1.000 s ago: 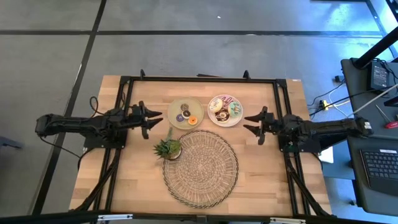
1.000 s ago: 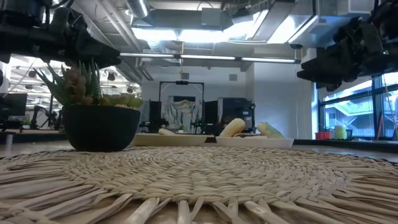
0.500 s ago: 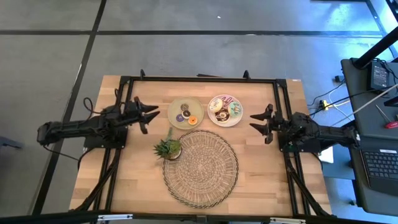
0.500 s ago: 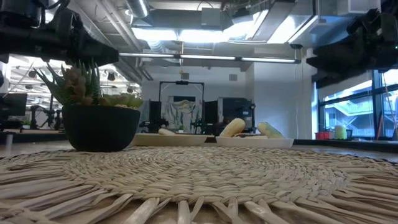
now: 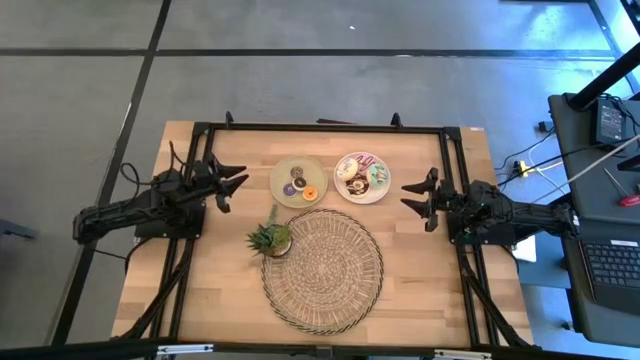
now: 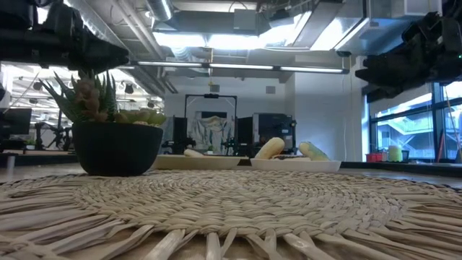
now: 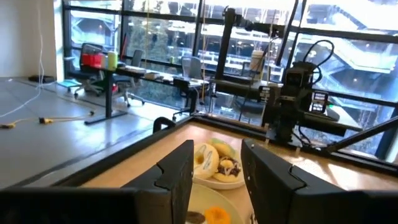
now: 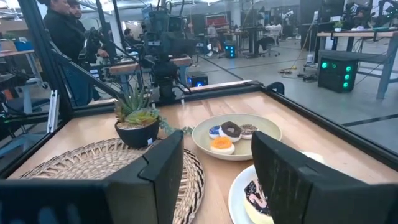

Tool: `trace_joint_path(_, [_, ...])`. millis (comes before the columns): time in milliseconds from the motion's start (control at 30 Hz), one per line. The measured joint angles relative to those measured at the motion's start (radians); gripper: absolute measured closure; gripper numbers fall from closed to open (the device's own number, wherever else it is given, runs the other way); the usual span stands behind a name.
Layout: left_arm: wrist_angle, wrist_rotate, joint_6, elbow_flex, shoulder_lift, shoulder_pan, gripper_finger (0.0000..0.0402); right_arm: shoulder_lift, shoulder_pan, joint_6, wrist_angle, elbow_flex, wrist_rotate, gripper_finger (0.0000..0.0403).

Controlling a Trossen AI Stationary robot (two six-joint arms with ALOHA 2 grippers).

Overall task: Pick & Place donuts
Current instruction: Return to Home Position

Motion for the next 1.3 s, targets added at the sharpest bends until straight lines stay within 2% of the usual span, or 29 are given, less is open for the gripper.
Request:
trace_joint_path(167, [-0.033, 0.0, -0.018, -0.001, 0.0, 0.0, 0.027, 0.0, 0.0, -0.002, 0.0, 0.0, 0.001, 0.0212])
trace_joint_path(400, [0.08, 0.025, -0.02, -0.06, 0.0, -0.001, 0.0269, 0.0, 0.0, -0.017, 0.0, 0.0, 0.001, 0.0212])
trace_joint_path(800, [0.017, -0.01, -0.006, -0.06, 0.0, 0.0, 0.0267, 0.001, 0.0, 0.005, 0.022, -0.01, -0.021, 0.0212])
trace_joint_path(967, [-0.003, -0.023, 0.068, -0.06, 0.0, -0.001, 0.0271, 0.001, 0.0, 0.0, 0.022, -0.01, -0.014, 0.0212])
trace_joint_path(1100, [-0.008, -0.033, 0.138, -0.06, 0.006, -0.001, 0.0271, 0.001, 0.0, -0.074, 0.026, -0.01, 0.007, 0.0212])
trace_joint_path(1300, [-0.008, -0.033, 0.148, -0.06, 0.006, -0.001, 0.0267, 0.003, 0.0, -0.133, 0.026, -0.01, 0.009, 0.0212])
